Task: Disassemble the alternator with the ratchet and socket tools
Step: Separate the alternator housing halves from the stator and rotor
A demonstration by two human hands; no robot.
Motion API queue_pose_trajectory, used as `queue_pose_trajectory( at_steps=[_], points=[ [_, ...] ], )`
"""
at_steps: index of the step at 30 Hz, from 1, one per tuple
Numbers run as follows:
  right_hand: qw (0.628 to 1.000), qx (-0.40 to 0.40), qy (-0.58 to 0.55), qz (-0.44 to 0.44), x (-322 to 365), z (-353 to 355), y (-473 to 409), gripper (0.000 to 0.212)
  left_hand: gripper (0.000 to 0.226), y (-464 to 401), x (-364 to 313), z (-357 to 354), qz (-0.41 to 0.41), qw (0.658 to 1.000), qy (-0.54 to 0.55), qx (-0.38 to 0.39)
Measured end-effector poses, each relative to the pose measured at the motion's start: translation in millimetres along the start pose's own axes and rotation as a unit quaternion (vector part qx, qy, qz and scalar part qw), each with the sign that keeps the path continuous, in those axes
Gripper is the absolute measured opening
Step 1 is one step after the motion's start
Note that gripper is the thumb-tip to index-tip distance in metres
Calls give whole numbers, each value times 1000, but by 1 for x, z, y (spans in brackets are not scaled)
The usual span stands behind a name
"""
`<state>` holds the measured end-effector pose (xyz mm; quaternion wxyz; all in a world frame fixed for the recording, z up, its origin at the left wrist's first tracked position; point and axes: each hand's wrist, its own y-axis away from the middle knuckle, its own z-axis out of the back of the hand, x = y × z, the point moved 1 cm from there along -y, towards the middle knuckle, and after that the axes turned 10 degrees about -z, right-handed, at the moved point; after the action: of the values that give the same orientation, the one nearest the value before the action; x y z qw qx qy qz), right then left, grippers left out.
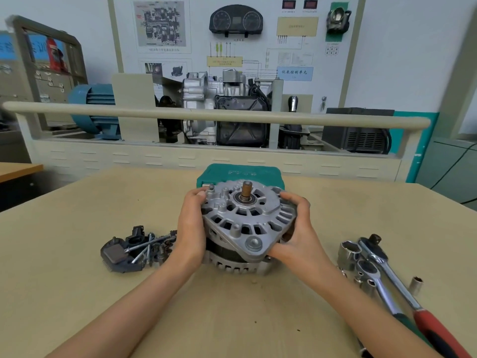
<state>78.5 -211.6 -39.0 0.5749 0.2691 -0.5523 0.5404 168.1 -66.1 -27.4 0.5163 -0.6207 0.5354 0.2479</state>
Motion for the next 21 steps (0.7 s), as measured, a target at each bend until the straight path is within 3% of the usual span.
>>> queue_pose_trajectory(
  at_steps=[10,16,21],
  points=[
    [999,-42,4,27,8,11,11,104,67,8,-5,-6,-18,1000,-18,13],
    [1000,-26,12,2,8,9,9,127,54,5,-3,-3,-24,997,-45,55],
    [999,-21,9,-37,5,2,8,134,53,8,2,-2,-35,996,-18,83]
  ],
)
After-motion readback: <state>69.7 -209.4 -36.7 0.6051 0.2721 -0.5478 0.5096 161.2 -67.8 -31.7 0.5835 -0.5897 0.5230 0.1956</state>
